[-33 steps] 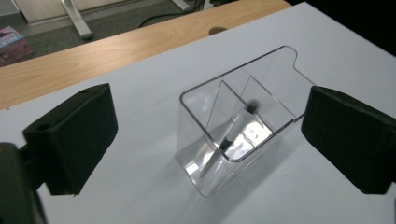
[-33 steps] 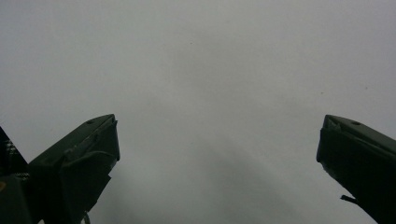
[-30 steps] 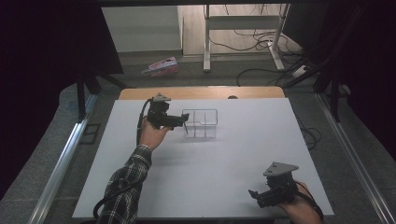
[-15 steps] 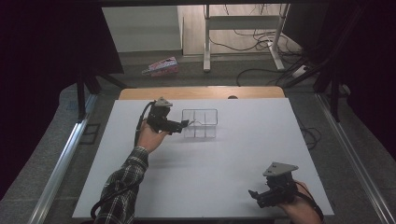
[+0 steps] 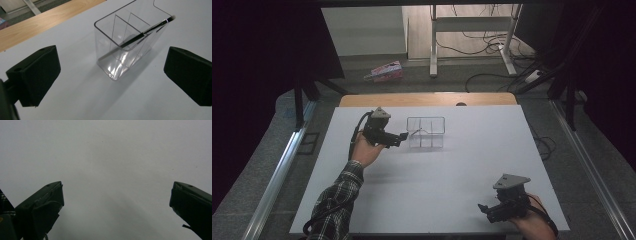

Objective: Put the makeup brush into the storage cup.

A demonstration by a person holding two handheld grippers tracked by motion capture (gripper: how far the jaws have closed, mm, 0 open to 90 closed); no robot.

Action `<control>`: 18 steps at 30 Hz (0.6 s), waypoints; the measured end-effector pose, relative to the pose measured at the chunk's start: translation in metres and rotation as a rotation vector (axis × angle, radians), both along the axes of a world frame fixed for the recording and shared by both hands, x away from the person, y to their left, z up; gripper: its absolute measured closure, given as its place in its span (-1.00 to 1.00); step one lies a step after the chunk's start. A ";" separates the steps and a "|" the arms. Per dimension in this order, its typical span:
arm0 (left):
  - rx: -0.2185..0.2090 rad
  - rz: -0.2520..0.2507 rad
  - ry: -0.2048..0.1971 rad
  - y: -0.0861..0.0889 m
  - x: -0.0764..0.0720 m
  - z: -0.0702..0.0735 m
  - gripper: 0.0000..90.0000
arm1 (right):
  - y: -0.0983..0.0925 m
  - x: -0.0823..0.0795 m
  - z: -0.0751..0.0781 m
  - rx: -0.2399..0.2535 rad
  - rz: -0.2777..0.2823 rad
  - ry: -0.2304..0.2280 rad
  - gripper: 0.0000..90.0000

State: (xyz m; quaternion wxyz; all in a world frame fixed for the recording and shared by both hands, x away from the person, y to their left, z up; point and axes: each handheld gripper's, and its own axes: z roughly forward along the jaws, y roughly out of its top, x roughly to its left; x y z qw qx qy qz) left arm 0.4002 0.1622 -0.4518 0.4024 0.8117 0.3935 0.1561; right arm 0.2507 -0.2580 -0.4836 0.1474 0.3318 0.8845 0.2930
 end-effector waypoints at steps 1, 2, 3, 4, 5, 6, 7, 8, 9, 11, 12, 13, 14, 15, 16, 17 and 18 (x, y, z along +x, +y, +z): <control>-0.001 0.004 0.003 0.001 -0.001 -0.001 -0.97 | 0.000 0.000 0.000 0.000 0.000 0.001 -1.00; 0.003 0.001 0.003 0.002 -0.002 -0.001 -0.97 | 0.000 0.000 0.000 -0.001 0.000 0.001 -1.00; 0.000 0.007 0.003 0.003 -0.003 -0.002 -0.97 | 0.000 0.000 0.000 -0.001 0.001 0.001 -1.00; -0.001 0.008 0.003 0.004 -0.004 -0.003 -0.97 | 0.000 0.000 0.000 -0.002 0.001 0.001 -1.00; -0.005 0.010 0.006 0.006 -0.005 -0.004 -0.97 | 0.000 0.000 0.000 -0.002 0.001 0.000 -1.00; -0.006 0.007 0.006 0.007 -0.005 -0.005 -0.98 | 0.000 0.000 0.000 -0.002 0.001 0.000 -1.00; -0.007 0.008 0.007 0.008 -0.006 -0.006 -0.98 | 0.000 0.000 0.000 -0.003 0.002 0.000 -1.00; -0.005 0.007 0.010 0.009 -0.008 -0.007 -0.98 | 0.000 0.000 0.000 -0.003 0.002 0.000 -1.00; -0.005 0.010 0.012 0.010 -0.010 -0.008 -0.98 | 0.000 0.000 0.000 -0.003 0.001 0.000 -1.00; -0.004 0.006 0.015 0.011 -0.012 -0.010 -0.98 | 0.000 0.000 0.000 -0.003 0.001 -0.001 -1.00; -0.005 0.002 0.014 0.012 -0.014 -0.011 -0.98 | 0.000 0.000 0.000 -0.002 0.001 -0.001 -1.00; -0.006 -0.001 0.016 0.012 -0.016 -0.012 -0.98 | 0.000 0.000 0.000 -0.002 0.001 0.000 -1.00; -0.011 0.001 0.019 0.012 -0.017 -0.012 -0.98 | 0.000 0.000 0.000 -0.002 0.001 0.000 -1.00; -0.012 -0.003 0.022 0.013 -0.019 -0.014 -0.98 | 0.000 0.000 0.000 -0.003 0.001 -0.001 -1.00; -0.009 -0.005 0.022 0.013 -0.020 -0.015 -0.98 | 0.000 0.001 0.000 -0.003 0.002 -0.001 -1.00; -0.007 -0.009 0.021 0.013 -0.021 -0.015 -0.98 | 0.000 0.001 0.000 -0.003 0.001 -0.001 -1.00; -0.011 -0.008 0.023 0.013 -0.023 -0.016 -0.98 | 0.000 0.001 0.000 -0.003 0.002 -0.001 -1.00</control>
